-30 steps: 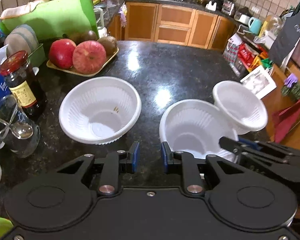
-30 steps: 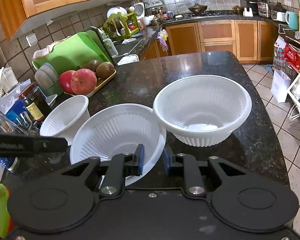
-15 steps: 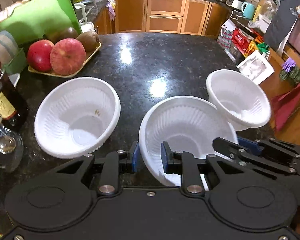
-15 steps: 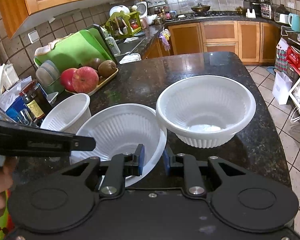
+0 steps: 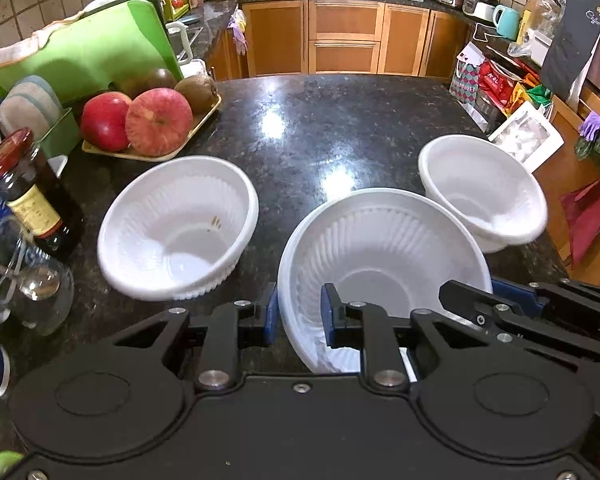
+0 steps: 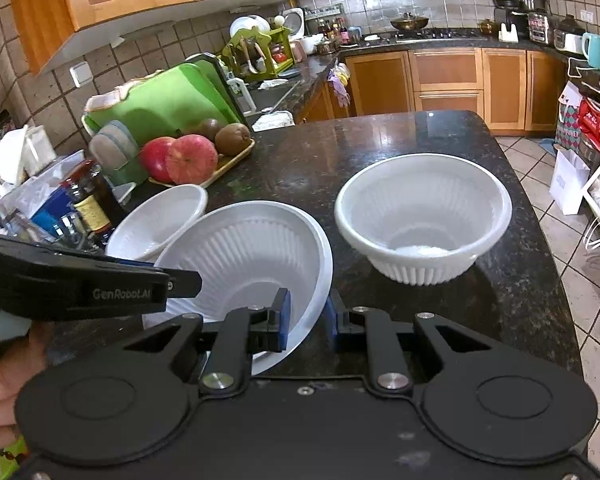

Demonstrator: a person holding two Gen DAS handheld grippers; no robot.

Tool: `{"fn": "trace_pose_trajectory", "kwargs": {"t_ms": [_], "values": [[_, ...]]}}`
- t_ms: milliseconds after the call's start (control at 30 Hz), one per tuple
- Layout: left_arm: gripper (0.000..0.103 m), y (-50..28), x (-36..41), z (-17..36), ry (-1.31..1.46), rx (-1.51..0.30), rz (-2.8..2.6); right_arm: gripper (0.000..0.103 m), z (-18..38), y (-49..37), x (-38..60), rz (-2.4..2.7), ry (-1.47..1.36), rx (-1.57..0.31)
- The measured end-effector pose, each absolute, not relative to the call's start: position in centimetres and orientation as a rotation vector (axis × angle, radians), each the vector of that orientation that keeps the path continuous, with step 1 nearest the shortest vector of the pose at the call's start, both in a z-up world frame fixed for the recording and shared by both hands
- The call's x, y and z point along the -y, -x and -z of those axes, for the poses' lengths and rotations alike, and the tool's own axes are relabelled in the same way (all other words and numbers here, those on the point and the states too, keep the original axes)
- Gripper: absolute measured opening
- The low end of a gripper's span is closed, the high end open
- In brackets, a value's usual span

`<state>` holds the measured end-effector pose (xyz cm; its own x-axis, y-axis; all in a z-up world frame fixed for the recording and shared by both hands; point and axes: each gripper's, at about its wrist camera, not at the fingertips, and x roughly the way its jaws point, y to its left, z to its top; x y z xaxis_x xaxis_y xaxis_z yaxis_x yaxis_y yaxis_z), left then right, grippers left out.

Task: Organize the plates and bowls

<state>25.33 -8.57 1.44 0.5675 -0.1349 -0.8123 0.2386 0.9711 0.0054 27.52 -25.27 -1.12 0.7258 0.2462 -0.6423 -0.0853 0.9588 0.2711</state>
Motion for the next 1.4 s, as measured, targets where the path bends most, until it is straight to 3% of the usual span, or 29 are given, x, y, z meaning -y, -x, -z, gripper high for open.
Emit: {"fn": "trace_pose_trajectory", "kwargs": {"t_ms": [800, 1400], "values": [[0.029, -14.0, 5.9, -1.4, -0.034, -1.003, 0.233, 0.021, -0.3, -12.9, 24.1, -0.232, -0.216, -0.761], [0.029, -10.8, 5.6, -0.5, -0.005, -0.979, 0.175, 0.021, 0.9, -10.0, 23.9, -0.253, -0.198, -0.767]]}}
